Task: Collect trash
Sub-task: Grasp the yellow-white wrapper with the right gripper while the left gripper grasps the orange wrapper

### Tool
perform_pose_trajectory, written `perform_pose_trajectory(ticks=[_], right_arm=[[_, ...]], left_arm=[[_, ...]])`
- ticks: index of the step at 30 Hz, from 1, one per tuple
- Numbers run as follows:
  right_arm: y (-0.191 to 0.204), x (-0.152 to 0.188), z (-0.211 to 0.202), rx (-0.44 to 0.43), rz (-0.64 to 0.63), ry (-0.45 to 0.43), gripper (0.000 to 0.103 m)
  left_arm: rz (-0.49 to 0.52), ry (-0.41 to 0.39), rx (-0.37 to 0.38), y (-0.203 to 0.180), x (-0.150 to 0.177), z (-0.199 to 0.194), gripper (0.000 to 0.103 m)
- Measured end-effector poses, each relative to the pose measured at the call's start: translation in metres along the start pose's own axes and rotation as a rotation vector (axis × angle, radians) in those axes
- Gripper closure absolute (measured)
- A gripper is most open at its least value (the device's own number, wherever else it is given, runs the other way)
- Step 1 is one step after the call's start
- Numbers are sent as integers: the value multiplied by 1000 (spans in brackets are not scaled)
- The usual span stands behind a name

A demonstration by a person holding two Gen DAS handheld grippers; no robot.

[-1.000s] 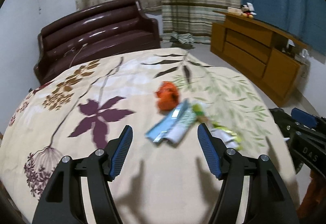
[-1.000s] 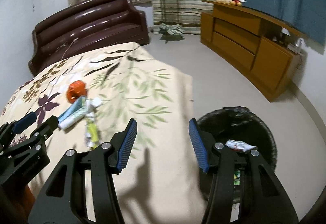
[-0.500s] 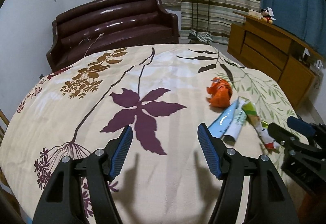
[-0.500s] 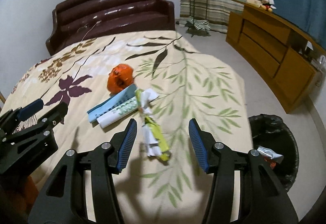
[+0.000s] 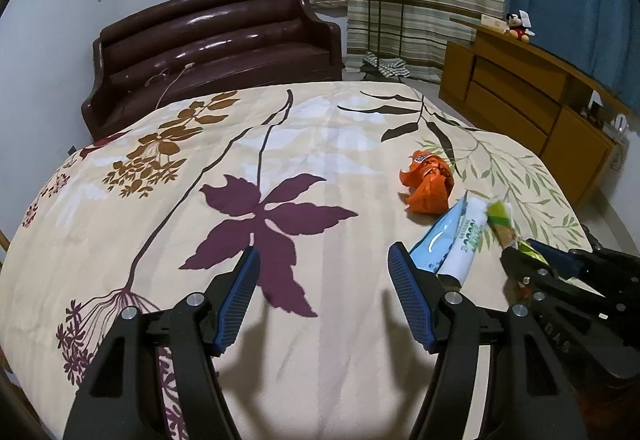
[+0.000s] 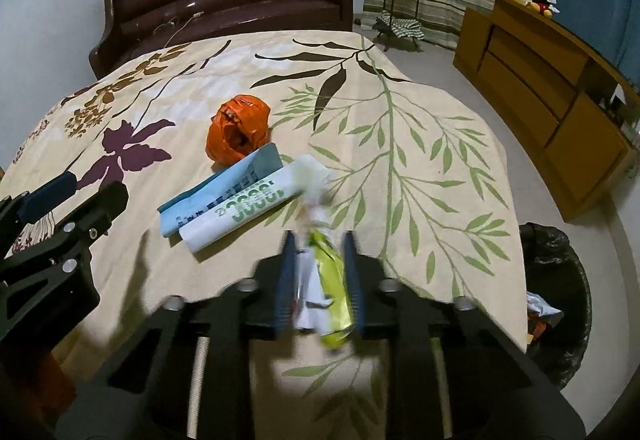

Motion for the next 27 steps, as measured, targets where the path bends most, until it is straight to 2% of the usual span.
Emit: perform_pose_trajectory(ticks=[8,19,27], right_arm=[[-19,-11,5,17,46,-17,83],[-47,-31,18,28,88,-28,83],[-57,-38,28,21,102,-26,83]], left_arm=[[8,12,24,-10,-8,11,38],[51,9,67,-37,-35,30,38],[72,41,94,-49,-49,55,38]])
Point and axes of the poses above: each gripper's, at about its wrist camera, not at the fingertips, and z roughly the way its jaws point, y to its left, x to its underside, the point moved 7 cm from there along z, roughly the way its jaws point, and after that the axes turned 9 degrees about x, right-handed, at the moved point
